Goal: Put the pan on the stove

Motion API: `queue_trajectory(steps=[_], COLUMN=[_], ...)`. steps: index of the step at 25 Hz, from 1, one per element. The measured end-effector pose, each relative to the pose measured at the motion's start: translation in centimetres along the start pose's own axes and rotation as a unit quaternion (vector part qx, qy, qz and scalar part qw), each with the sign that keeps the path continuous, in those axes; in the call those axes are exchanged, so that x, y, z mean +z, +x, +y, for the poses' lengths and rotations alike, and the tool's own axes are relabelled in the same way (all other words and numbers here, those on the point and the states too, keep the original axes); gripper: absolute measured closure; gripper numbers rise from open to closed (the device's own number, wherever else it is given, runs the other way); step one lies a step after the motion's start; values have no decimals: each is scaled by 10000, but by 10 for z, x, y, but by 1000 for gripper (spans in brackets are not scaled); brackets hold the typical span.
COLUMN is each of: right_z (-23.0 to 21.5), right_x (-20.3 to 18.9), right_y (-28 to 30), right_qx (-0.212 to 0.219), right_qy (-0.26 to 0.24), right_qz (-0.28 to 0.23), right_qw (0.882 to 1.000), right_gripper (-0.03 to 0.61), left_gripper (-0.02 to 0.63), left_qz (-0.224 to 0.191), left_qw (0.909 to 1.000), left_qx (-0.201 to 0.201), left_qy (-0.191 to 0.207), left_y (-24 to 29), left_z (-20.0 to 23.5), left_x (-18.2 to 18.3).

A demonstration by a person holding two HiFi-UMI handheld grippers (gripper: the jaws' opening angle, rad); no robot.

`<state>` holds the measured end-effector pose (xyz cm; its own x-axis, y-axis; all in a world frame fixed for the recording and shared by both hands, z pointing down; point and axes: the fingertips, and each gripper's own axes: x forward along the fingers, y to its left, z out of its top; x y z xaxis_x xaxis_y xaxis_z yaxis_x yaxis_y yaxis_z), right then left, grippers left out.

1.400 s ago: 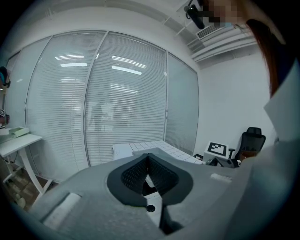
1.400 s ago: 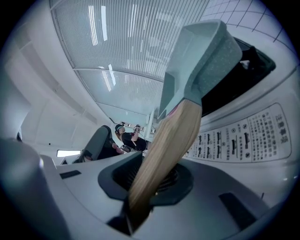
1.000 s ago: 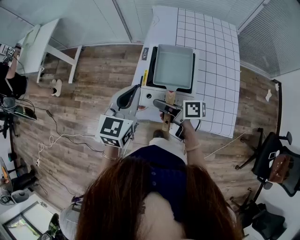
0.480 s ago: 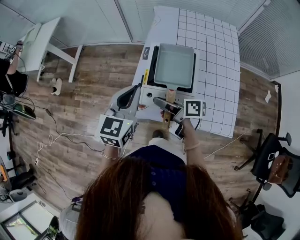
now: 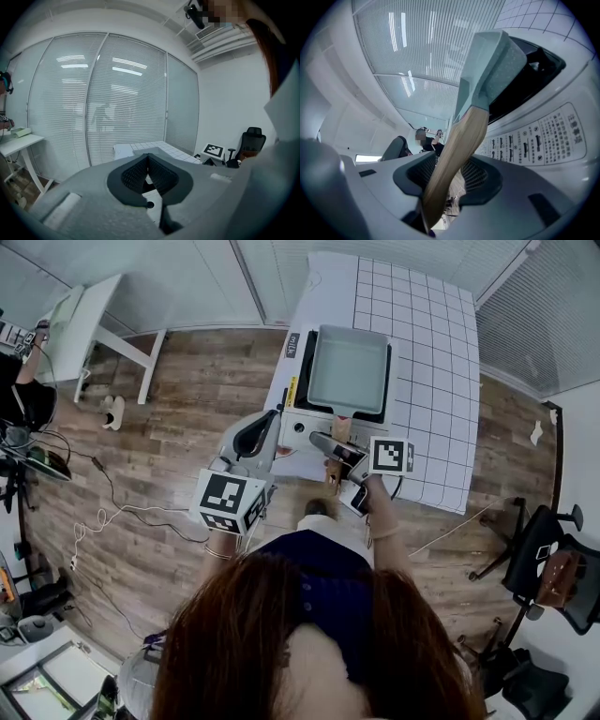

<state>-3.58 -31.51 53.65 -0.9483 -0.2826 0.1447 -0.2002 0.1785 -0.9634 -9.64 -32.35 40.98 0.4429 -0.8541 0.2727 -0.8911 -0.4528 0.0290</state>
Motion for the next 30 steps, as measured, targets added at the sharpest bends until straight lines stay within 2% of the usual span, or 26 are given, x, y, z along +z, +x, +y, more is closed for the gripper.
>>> queue_trajectory(steps=[30], right_z=[1], right_x=[-4], right_y=[-42], right_qx=[-245], right_qy=[-65], right_qz=[-521], right_qw=[9983], right_gripper=[400], left_gripper=[604], left_qz=[-178], left_qw=[9995], left_qx=[-221], left_qy=[100], left_y=[-19], left_z=[-29], left_x=[5])
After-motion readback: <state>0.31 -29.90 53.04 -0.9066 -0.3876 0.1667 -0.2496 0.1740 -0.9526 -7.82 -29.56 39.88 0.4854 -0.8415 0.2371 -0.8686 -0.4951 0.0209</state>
